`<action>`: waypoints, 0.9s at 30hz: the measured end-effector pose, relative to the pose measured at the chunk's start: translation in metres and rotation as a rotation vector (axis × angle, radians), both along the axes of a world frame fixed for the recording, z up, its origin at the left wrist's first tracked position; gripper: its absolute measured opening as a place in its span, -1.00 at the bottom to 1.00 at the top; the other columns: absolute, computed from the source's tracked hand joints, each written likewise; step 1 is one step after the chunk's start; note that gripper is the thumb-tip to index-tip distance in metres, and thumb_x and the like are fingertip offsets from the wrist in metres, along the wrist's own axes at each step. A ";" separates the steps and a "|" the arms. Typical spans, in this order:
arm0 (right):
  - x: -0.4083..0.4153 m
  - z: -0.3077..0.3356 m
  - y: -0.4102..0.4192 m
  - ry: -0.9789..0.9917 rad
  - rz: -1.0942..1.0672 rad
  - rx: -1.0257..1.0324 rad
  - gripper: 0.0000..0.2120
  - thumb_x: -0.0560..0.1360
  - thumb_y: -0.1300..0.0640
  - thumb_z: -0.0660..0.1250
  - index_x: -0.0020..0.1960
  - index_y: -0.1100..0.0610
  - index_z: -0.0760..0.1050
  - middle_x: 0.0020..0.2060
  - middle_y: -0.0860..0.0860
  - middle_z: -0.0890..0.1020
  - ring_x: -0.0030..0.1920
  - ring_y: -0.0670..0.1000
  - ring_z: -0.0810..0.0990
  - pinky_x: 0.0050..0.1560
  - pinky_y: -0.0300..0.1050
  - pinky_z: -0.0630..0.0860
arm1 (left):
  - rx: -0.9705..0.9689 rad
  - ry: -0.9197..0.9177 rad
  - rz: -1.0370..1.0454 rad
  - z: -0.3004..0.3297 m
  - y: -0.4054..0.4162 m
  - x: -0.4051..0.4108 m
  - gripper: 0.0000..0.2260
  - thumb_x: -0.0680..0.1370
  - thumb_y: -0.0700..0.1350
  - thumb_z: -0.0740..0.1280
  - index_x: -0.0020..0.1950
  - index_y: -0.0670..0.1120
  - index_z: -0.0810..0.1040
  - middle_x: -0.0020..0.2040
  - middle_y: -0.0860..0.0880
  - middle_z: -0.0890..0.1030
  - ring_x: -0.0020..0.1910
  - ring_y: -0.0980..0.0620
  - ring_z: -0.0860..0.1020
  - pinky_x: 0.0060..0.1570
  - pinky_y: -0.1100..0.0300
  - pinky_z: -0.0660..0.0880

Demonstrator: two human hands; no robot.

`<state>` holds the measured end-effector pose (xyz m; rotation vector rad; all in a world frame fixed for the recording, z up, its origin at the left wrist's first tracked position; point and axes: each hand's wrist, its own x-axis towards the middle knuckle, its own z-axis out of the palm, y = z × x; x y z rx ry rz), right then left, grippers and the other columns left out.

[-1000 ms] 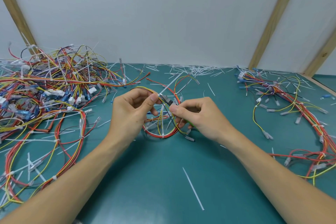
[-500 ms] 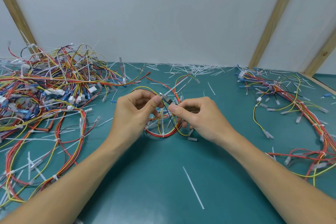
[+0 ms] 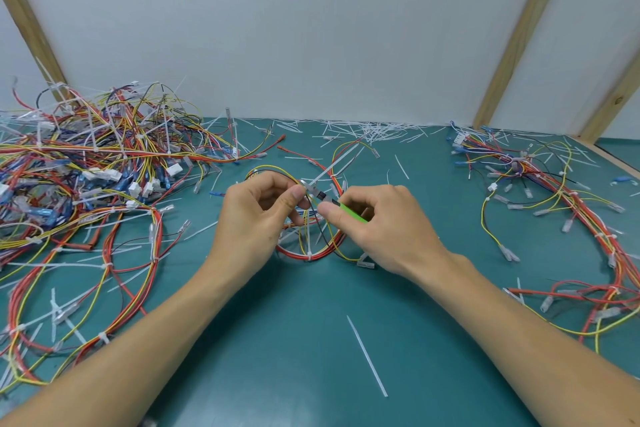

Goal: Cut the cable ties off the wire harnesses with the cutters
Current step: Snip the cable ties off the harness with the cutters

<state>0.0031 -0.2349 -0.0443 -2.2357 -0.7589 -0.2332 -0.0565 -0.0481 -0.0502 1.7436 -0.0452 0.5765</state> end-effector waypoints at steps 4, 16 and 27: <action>-0.003 0.003 0.000 -0.047 -0.014 -0.037 -0.45 0.55 -0.39 0.21 -0.31 0.06 0.49 -0.52 -0.05 0.41 -0.42 -0.01 0.36 -0.36 -0.07 0.27 | -0.030 -0.004 0.002 0.002 -0.001 -0.001 -0.90 0.58 -0.18 0.40 -0.14 -0.09 0.62 -0.26 -0.02 0.70 -0.38 0.07 0.63 -0.40 0.42 0.44; -0.004 0.004 0.001 -0.064 -0.017 -0.077 -0.40 0.54 -0.40 0.11 -0.29 0.11 0.45 -0.49 0.03 0.42 -0.38 0.04 0.40 -0.34 -0.02 0.36 | -0.030 -0.011 -0.016 0.002 -0.002 -0.002 -0.91 0.56 -0.14 0.42 -0.13 -0.12 0.63 -0.26 -0.03 0.70 -0.38 0.07 0.63 -0.40 0.43 0.44; -0.003 0.004 0.001 -0.081 -0.013 -0.109 -0.41 0.56 -0.38 0.11 -0.28 0.11 0.44 -0.48 0.03 0.43 -0.36 0.04 0.40 -0.32 0.00 0.37 | -0.023 -0.022 -0.023 0.002 -0.001 -0.002 -0.91 0.57 -0.17 0.42 -0.13 -0.09 0.64 -0.24 -0.06 0.71 -0.38 0.07 0.63 -0.40 0.42 0.45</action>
